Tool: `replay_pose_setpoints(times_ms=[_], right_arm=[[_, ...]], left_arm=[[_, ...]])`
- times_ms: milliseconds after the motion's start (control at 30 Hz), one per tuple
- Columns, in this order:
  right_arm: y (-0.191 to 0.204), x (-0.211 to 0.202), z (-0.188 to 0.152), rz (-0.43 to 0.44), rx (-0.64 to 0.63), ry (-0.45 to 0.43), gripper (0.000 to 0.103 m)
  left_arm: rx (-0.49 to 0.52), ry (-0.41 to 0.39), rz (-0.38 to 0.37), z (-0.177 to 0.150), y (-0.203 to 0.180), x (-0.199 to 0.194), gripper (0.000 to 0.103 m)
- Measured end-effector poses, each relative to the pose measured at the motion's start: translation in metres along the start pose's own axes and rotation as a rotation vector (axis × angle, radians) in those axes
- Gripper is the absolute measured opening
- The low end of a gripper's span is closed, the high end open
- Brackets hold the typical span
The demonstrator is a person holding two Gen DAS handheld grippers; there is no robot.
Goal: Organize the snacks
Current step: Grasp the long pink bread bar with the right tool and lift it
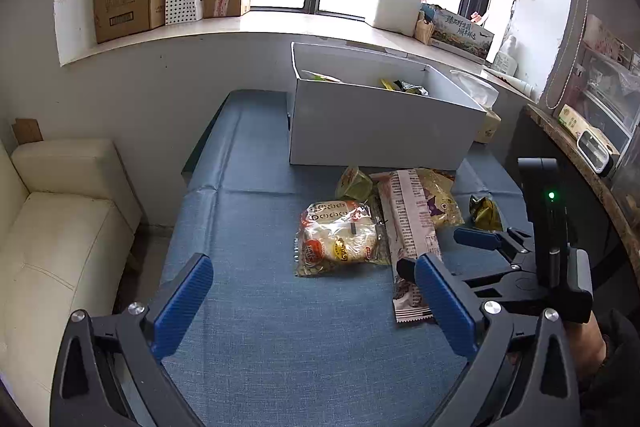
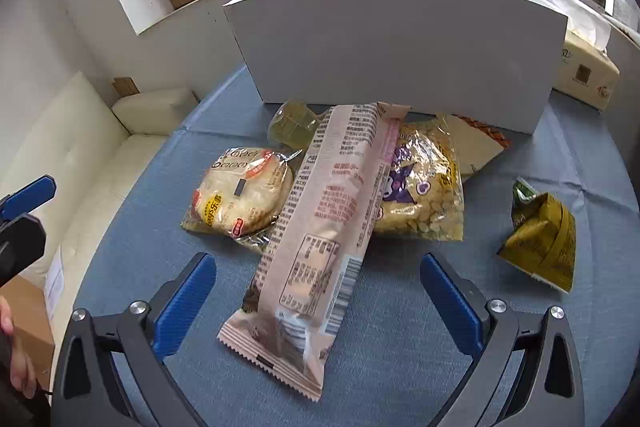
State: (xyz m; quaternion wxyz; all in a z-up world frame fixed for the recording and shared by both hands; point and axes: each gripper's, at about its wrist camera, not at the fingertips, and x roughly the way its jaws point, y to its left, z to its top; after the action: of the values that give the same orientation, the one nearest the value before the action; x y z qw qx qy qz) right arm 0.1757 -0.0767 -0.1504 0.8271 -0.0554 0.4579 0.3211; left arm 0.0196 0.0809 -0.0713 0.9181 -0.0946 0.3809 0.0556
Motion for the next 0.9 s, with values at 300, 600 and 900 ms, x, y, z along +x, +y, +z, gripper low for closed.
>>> replay_pose_setpoints(times_ms=[300,600,900], right_arm=[[0.02,0.025,0.003,-0.134,-0.095,0.058,0.067],[-0.009,-0.007,-0.009,0.054,-0.026,0.035,0.056],[-0.032,-0.062,-0.023,0.118,0.032,-0.058,0.049]], left_arm=[[0.009,0.026,0.021,-0.007,0.0,0.01,0.103],[0.024,0.063,0.028,-0.012,0.003,0.022,0.103],[0.1,0.113,0.037,0.007,-0.02,0.051,0.103]])
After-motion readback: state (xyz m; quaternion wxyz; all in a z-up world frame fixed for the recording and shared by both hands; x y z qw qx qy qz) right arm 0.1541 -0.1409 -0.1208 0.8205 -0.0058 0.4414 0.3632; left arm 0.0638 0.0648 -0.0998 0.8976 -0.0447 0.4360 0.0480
